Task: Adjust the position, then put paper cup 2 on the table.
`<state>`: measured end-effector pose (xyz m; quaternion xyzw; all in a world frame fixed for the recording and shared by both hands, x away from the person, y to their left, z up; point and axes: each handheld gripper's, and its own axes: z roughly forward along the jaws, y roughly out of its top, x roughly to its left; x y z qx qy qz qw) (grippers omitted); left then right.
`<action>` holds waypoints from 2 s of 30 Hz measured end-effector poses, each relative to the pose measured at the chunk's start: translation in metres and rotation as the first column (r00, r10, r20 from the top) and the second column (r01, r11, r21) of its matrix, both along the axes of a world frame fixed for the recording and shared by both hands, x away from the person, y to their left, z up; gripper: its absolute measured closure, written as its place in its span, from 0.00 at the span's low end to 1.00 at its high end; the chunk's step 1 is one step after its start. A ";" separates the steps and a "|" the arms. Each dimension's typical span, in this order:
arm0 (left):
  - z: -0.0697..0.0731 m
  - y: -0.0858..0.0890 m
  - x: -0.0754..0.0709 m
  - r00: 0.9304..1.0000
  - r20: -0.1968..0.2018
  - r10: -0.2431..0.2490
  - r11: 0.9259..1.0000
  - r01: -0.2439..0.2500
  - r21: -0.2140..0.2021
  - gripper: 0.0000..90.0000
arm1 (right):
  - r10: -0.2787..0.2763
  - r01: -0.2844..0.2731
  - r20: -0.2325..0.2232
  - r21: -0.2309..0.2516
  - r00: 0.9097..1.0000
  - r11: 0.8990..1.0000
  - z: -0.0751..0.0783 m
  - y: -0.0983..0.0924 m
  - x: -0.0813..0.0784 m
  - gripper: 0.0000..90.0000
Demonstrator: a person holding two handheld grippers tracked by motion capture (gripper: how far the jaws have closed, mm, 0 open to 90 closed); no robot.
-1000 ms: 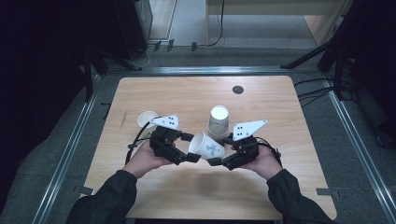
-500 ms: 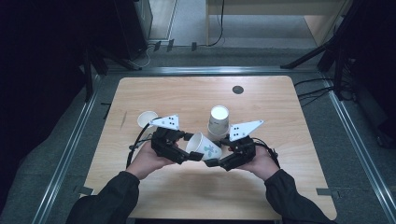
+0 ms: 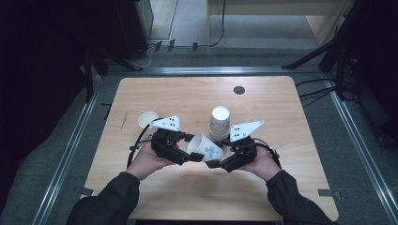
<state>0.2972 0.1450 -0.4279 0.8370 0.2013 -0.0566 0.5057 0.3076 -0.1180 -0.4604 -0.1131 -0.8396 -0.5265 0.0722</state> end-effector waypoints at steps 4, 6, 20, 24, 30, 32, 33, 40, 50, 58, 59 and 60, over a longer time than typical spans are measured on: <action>0.001 0.002 0.000 1.000 0.003 0.001 1.000 -0.001 -0.003 0.28 | -0.001 0.001 0.009 -0.007 1.000 1.000 -0.001 0.000 0.000 0.31; 0.001 0.002 0.000 1.000 0.001 -0.001 1.000 0.001 -0.006 0.28 | -0.007 0.007 0.008 -0.013 1.000 1.000 -0.001 0.000 0.000 0.30; 0.015 0.021 0.002 0.998 0.031 0.050 0.998 -0.049 -0.033 0.28 | -0.022 0.026 0.039 -0.113 0.999 0.993 -0.007 -0.004 0.000 0.27; 0.017 0.029 0.003 0.998 0.026 0.057 0.998 -0.057 -0.026 0.28 | -0.040 0.046 0.053 -0.118 0.998 0.992 -0.008 -0.008 0.001 0.26; 0.020 0.038 0.004 0.995 0.037 0.089 0.996 -0.089 0.007 0.28 | -0.064 0.073 0.063 -0.140 0.996 0.987 -0.012 -0.013 0.000 0.25; 0.020 0.041 0.005 0.995 0.029 0.095 0.995 -0.096 0.017 0.28 | -0.075 0.084 0.067 -0.151 0.995 0.985 -0.013 -0.015 0.000 0.25; 0.021 0.043 0.005 0.994 0.033 0.101 0.994 -0.102 0.026 0.28 | -0.077 0.087 0.069 -0.155 0.995 0.984 -0.014 -0.016 0.000 0.25; 0.023 0.052 0.007 0.994 0.018 0.106 0.991 -0.107 0.083 0.28 | -0.120 0.132 0.079 -0.176 0.990 0.975 -0.013 -0.022 -0.002 0.24; 0.020 0.065 0.005 0.989 0.047 0.143 0.971 -0.149 0.186 0.28 | -0.116 0.147 0.148 -0.217 0.982 0.965 -0.009 -0.033 -0.013 0.24; 0.012 0.071 0.006 0.992 0.021 0.127 0.960 -0.128 0.249 0.28 | -0.164 0.193 0.142 -0.218 0.976 0.957 -0.010 -0.047 -0.009 0.23; 0.011 0.072 0.006 0.991 0.026 0.128 0.956 -0.131 0.263 0.28 | -0.175 0.205 0.146 -0.225 0.974 0.953 -0.011 -0.048 -0.007 0.23; 0.011 0.072 0.006 0.991 0.023 0.130 0.955 -0.131 0.266 0.28 | -0.200 0.234 0.165 -0.226 0.966 0.945 -0.012 -0.050 -0.005 0.23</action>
